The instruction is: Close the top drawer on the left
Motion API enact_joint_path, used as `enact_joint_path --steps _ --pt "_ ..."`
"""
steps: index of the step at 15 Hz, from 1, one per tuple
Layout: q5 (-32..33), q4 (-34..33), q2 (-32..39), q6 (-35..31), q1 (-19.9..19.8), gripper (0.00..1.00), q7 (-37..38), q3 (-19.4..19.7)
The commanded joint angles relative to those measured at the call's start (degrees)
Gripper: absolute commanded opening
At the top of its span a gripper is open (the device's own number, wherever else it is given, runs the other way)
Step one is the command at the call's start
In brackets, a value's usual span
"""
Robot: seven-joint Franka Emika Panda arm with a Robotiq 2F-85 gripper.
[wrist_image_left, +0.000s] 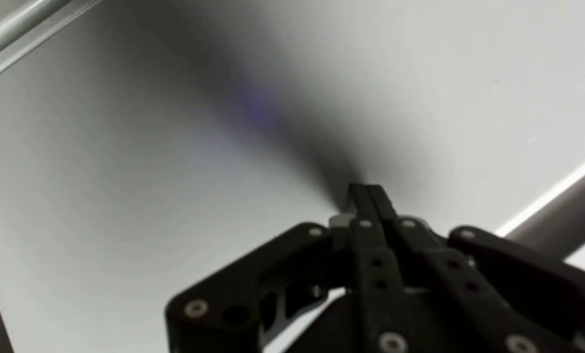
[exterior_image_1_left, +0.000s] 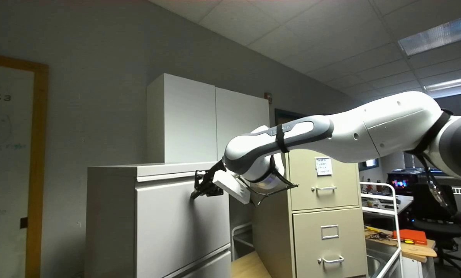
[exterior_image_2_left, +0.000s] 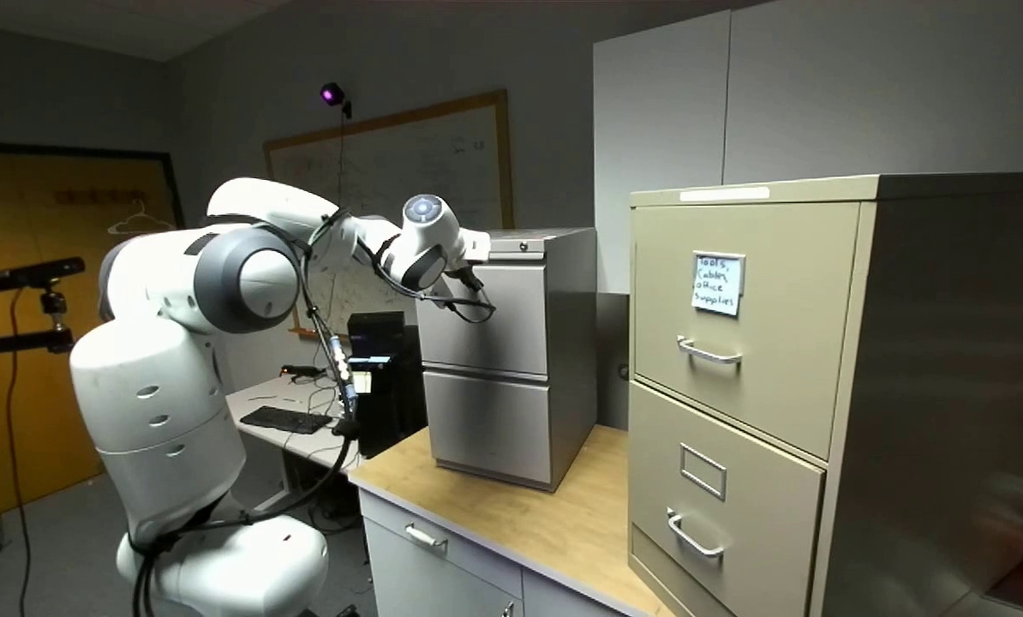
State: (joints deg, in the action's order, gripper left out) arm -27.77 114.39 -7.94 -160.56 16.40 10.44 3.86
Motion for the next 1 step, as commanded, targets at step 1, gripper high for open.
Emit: enact_joint_path --steps 1 --pt "-1.13 -3.38 2.83 1.45 0.17 0.04 -1.39 0.72"
